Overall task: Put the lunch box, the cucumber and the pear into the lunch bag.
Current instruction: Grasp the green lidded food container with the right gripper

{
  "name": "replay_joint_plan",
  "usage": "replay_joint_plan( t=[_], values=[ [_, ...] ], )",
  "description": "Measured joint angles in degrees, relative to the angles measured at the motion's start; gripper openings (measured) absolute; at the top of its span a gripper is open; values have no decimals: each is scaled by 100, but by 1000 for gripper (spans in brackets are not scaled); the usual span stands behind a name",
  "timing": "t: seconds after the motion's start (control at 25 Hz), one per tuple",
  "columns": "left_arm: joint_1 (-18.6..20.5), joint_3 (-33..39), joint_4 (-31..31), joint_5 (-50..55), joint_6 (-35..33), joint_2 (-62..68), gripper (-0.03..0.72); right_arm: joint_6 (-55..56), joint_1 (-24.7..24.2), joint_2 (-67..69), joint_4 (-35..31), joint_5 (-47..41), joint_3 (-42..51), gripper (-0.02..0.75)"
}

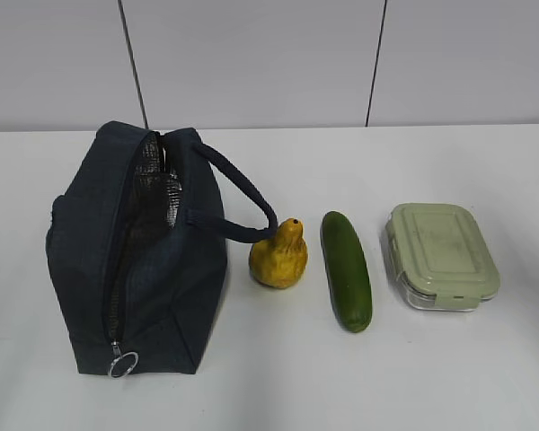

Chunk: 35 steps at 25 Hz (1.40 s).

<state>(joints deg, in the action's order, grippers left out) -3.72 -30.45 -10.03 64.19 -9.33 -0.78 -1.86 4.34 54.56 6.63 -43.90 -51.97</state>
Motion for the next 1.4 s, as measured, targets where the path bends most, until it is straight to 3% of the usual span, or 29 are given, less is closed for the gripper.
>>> replay_joint_plan(
  t=[0.2, 0.8, 1.08, 1.4],
  values=[
    [0, 0, 0, 0, 0, 0, 466, 2, 0, 555, -44, 43, -395, 477],
    [0, 0, 0, 0, 0, 0, 466, 263, 0, 1015, 86, 316, -422, 477],
    [0, 0, 0, 0, 0, 0, 466, 276, 0, 1544, -565, 316, -422, 472],
    [0, 0, 0, 0, 0, 0, 466, -163, 0, 2082, -1926, 85, -662, 380]
  ],
)
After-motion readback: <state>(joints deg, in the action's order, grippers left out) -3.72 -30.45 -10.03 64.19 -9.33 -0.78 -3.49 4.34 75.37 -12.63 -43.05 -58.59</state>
